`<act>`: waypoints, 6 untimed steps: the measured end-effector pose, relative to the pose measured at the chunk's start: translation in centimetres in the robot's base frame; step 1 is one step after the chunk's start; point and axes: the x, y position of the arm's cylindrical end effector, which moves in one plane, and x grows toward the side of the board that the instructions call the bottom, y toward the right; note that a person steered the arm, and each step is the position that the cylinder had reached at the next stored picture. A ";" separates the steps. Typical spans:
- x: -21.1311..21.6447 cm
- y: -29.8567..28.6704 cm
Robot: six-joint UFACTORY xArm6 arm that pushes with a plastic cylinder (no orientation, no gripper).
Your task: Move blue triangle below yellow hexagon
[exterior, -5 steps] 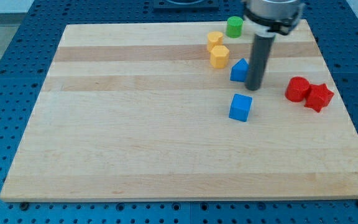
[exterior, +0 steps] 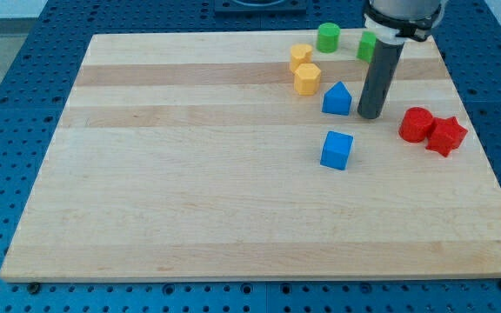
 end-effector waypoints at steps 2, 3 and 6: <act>0.0 -0.7; 0.0 -2.1; 0.0 -5.3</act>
